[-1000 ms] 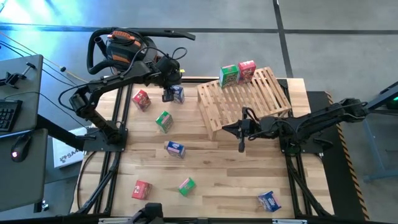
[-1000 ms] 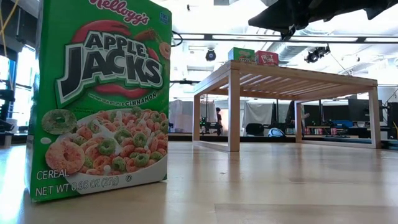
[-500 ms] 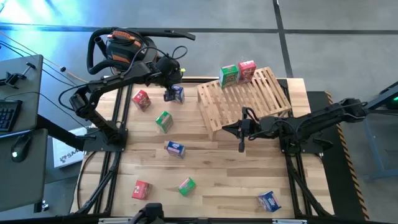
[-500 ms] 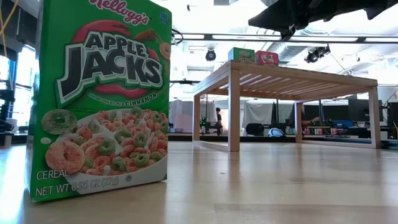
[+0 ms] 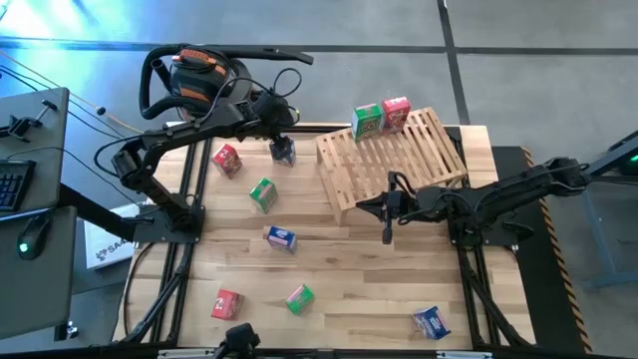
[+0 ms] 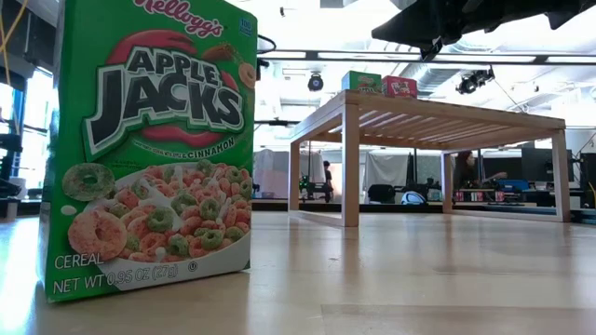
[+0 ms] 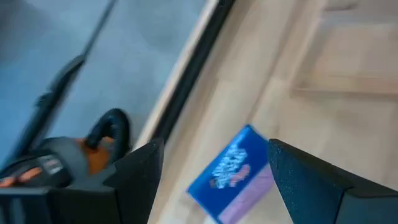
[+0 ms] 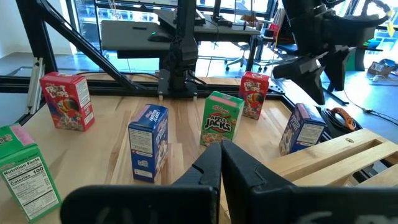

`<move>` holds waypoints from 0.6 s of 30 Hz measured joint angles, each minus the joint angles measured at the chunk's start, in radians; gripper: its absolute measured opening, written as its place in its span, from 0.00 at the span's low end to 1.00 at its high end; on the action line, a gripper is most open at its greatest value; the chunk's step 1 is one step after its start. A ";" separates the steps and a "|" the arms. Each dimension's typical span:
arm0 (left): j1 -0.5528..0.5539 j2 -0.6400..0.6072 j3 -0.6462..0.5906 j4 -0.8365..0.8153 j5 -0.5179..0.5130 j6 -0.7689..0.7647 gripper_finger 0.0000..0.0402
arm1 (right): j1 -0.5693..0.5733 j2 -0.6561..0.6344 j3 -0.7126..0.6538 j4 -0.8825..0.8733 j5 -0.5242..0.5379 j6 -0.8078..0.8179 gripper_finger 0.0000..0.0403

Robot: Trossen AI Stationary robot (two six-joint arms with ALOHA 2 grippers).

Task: Stack cereal on shelf
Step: Put the top blue cereal box on the shelf

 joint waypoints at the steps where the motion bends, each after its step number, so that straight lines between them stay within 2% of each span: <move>1: -0.002 0.000 0.000 0.005 -0.031 -0.002 0.70 | 0.000 0.000 0.000 0.000 0.000 -0.001 0.00; 4: -0.006 -0.001 0.000 0.017 -0.112 -0.046 0.70 | 0.000 0.000 0.000 0.000 0.002 -0.008 0.00; 5: -0.006 -0.001 0.000 0.006 -0.102 -0.041 0.70 | 0.000 0.000 0.000 0.000 0.002 -0.008 0.00; 8: -0.006 -0.002 0.001 -0.071 0.043 0.082 0.70 | 0.000 0.000 0.000 0.000 0.003 -0.008 0.00; 9: -0.007 -0.002 0.001 -0.087 0.049 0.099 0.70 | 0.000 0.000 0.000 0.000 0.003 -0.008 0.00; 11: -0.011 0.000 0.001 -0.070 0.006 0.075 0.69 | 0.000 0.000 0.000 0.001 0.003 -0.008 0.00; 15: -0.016 0.018 0.000 -0.003 -0.184 -0.014 0.69 | 0.000 0.000 0.000 0.001 0.003 -0.008 0.00; 16: -0.018 0.018 0.000 0.016 -0.200 -0.037 0.69 | 0.000 0.000 0.000 0.001 0.003 -0.009 0.00; 18: -0.021 0.019 0.001 0.026 -0.159 -0.034 0.69 | 0.000 0.000 0.000 0.005 0.003 -0.017 0.00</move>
